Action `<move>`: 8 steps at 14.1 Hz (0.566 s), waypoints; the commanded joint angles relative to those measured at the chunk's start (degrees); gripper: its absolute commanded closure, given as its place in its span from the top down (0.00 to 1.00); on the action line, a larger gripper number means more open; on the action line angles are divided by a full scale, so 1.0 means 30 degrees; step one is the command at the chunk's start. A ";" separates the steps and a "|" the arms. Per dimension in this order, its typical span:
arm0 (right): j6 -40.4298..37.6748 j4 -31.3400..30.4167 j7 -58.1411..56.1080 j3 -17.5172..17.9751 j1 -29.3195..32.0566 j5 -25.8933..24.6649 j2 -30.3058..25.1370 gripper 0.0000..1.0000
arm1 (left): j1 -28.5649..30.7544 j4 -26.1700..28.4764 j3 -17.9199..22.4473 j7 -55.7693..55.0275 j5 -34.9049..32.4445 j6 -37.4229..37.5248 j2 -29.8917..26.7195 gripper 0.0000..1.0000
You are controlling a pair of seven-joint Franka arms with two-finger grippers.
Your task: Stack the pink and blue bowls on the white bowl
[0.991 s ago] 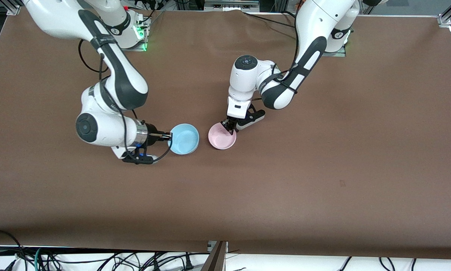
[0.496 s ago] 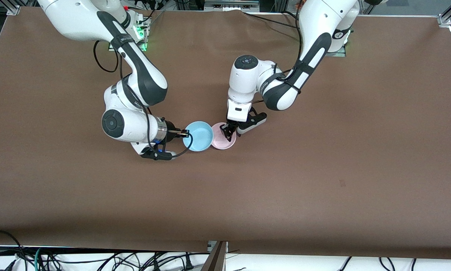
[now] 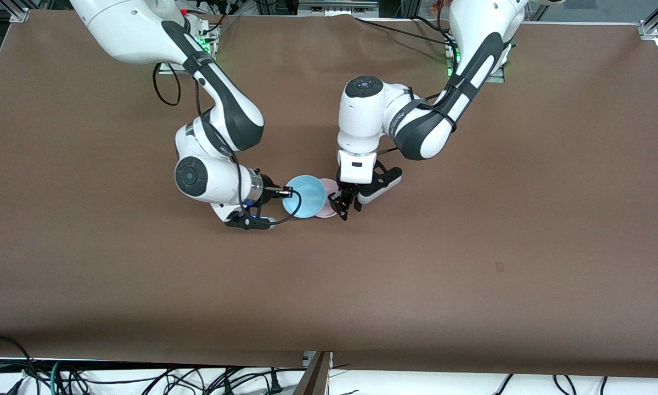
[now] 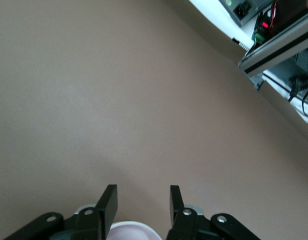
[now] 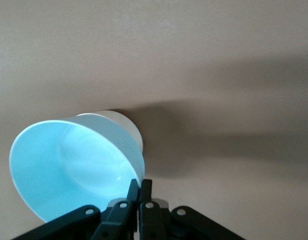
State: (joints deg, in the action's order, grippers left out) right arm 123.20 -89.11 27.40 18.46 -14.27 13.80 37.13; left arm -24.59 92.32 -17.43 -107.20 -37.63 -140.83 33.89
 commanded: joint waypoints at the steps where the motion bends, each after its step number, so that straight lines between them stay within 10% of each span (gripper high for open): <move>1: 0.0622 0.0347 0.0477 -0.0058 -0.0573 0.0058 0.0629 0.00 | 0.0051 -0.1296 -0.0195 0.0339 0.0469 0.1645 -0.0106 0.50; 8: 0.1093 0.0347 0.0448 -0.0117 -0.1248 -0.0030 0.1216 0.00 | 0.0196 -0.4724 -0.0107 0.3179 0.2608 0.5804 -0.0047 0.54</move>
State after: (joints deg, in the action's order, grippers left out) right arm 126.24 -89.11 28.09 18.42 -17.24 13.79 40.17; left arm -24.50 81.36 -17.62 -101.49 -32.04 -127.12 33.74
